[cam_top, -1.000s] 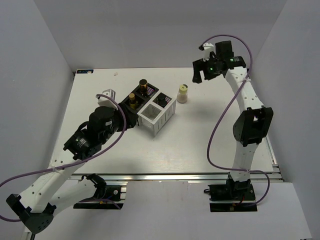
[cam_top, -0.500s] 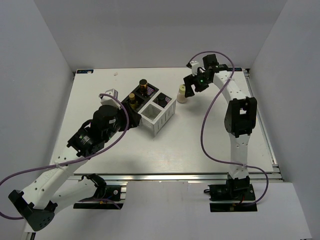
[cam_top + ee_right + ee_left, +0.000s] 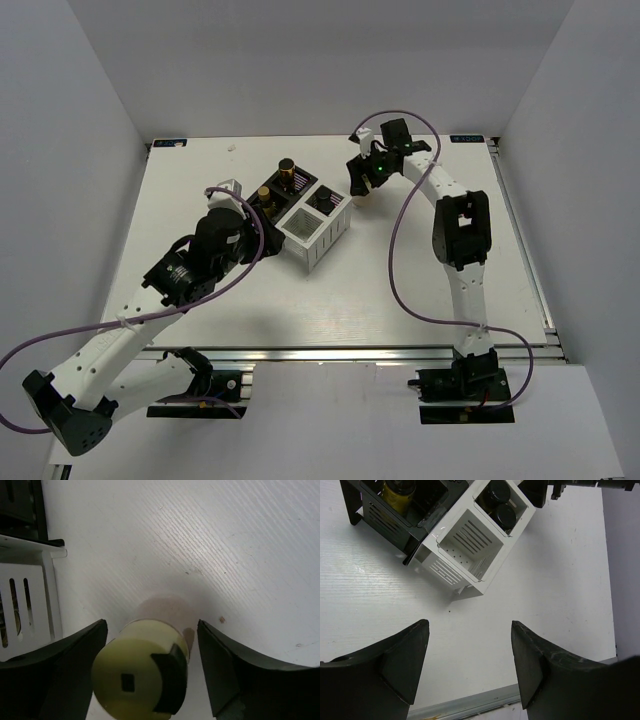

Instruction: Organize the condiment bottles

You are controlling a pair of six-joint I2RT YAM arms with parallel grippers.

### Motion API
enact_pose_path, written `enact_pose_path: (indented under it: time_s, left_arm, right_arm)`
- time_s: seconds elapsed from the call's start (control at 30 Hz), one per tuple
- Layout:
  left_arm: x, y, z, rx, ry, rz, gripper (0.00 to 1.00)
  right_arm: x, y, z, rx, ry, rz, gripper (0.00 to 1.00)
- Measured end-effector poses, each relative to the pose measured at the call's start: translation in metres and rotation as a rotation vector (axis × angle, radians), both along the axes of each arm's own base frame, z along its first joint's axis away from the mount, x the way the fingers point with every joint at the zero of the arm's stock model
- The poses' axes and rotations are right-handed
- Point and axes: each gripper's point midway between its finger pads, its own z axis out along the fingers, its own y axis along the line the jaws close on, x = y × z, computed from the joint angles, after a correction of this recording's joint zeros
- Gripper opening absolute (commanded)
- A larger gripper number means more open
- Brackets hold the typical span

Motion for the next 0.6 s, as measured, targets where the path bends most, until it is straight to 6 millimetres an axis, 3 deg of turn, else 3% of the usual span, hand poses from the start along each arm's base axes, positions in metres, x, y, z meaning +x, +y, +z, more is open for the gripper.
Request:
enact_pose_path:
  time_s: [0.13,0.3,0.37,0.47,0.6]
  left_arm:
    - [0.000,0.000,0.000,-0.007,0.001,0.004,0.76]
    - [0.000,-0.001,0.001,-0.010,0.000,0.004,0.76]
    - [0.001,-0.001,0.002,-0.012,-0.002,0.004,0.76]
    - [0.002,-0.002,0.003,-0.019,-0.010,0.004,0.76]
    - [0.001,-0.001,0.000,-0.021,-0.014,0.004,0.76]
  right_arm:
    - [0.007,0.001,-0.002,0.003,-0.024,-0.016,0.54]
    - [0.005,-0.006,0.002,-0.001,-0.058,-0.033,0.01]
    - [0.001,-0.007,0.004,-0.003,-0.055,-0.033,0.00]
    - [-0.002,-0.008,0.023,0.005,-0.080,-0.026,0.00]
    - [-0.014,-0.005,0.086,0.053,-0.160,0.003,0.00]
